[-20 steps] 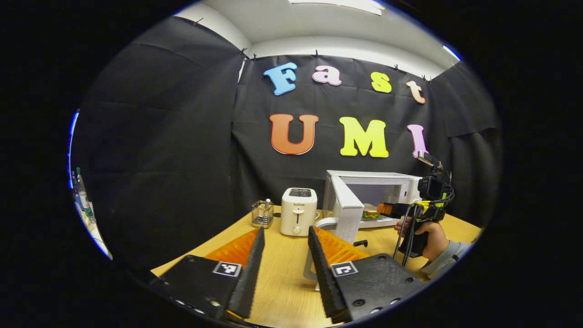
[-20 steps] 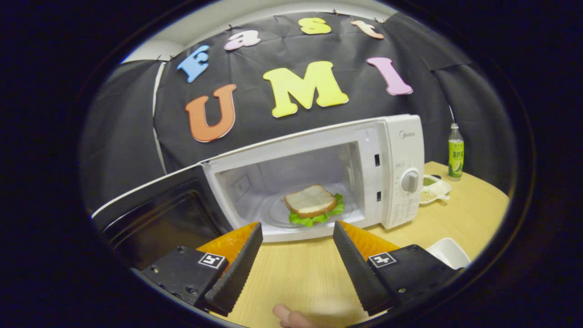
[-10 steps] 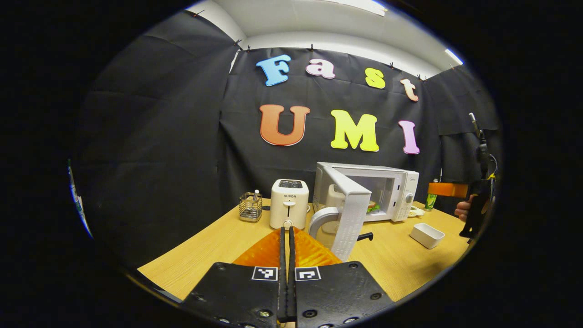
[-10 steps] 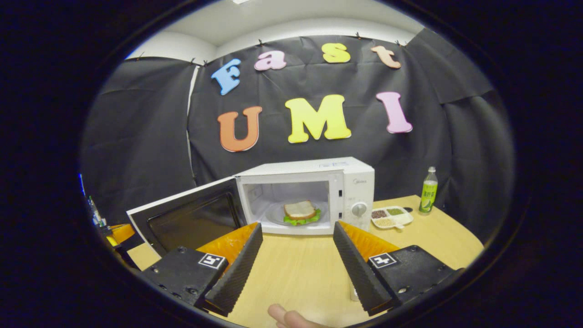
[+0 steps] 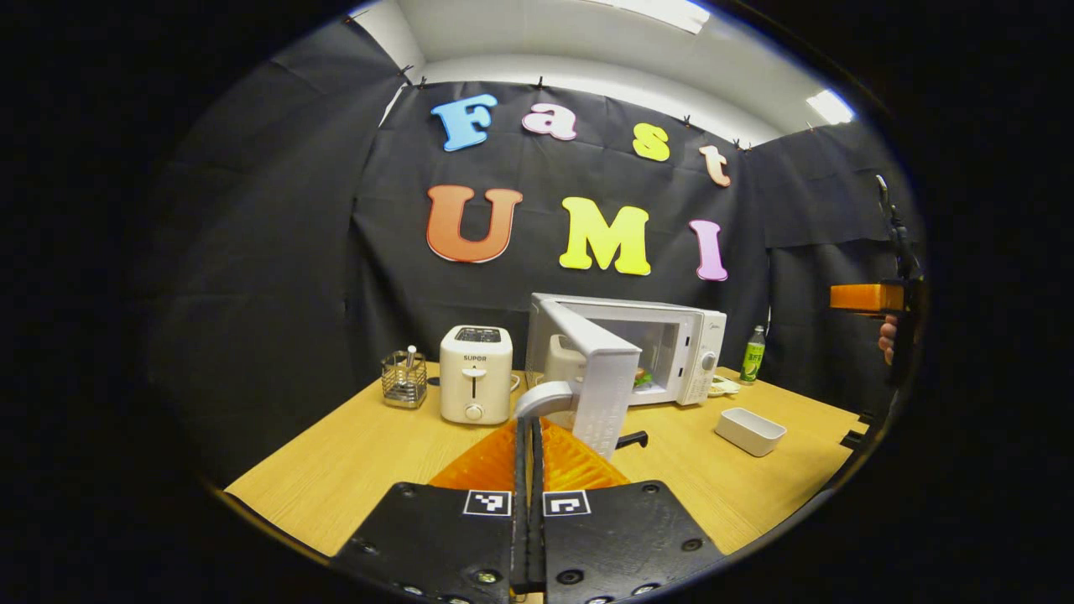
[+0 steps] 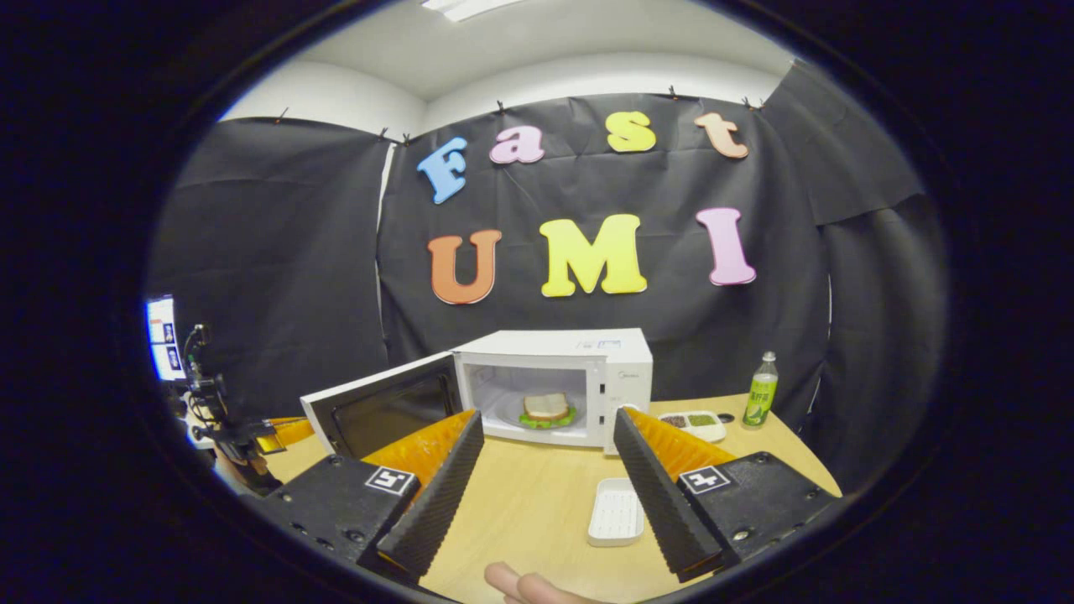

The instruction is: Open the microwave oven with the left hand, put the food in, and close the microwave oven.

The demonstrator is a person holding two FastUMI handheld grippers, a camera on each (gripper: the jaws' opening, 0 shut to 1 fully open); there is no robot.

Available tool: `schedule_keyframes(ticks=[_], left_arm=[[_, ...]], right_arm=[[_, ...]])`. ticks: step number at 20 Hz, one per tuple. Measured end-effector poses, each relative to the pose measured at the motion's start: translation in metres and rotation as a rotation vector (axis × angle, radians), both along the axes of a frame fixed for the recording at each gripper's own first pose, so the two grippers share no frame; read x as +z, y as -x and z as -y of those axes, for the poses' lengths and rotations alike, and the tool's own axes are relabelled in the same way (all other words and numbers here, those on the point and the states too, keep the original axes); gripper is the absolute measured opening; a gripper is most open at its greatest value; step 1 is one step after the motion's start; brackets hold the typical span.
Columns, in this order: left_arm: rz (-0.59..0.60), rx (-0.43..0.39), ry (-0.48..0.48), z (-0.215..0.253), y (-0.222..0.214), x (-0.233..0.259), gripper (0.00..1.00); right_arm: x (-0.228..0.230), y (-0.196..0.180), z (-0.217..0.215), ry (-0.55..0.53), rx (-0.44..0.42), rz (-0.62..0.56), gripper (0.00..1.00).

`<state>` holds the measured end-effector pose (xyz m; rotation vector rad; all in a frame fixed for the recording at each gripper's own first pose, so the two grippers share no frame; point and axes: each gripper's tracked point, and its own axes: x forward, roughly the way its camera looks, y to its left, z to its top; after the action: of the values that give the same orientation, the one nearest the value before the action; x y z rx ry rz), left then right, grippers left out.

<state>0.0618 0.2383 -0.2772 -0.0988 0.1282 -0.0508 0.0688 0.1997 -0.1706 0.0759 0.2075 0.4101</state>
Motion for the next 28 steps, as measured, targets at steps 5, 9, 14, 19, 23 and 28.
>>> schedule_keyframes(ticks=[5, 9, 14, 19, 23, 28], left_arm=[[0.012, 0.04, 0.023, -0.021, 0.005, 0.001, 0.0], [-0.05, 0.027, 0.075, -0.032, -0.009, -0.021, 0.0], [-0.015, -0.088, 0.105, 0.0, -0.017, -0.012, 0.0], [0.01, -0.226, 0.113, 0.05, -0.026, -0.004, 0.0], [-0.016, -0.286, 0.086, 0.086, -0.048, -0.011, 0.0], [-0.023, -0.384, 0.083, 0.137, -0.079, -0.011, 0.0]], right_arm=[[0.015, 0.004, 0.03, 0.002, -0.031, 0.063, 0.99], [0.013, 0.004, 0.04, 0.015, -0.027, 0.073, 0.99], [0.009, 0.005, 0.049, 0.025, -0.028, 0.077, 0.92], [0.001, -0.003, 0.069, 0.021, -0.043, 0.072, 0.92], [-0.007, -0.006, 0.078, 0.018, -0.033, 0.052, 0.99], [-0.011, -0.01, 0.096, 0.03, -0.047, 0.056, 0.92]])
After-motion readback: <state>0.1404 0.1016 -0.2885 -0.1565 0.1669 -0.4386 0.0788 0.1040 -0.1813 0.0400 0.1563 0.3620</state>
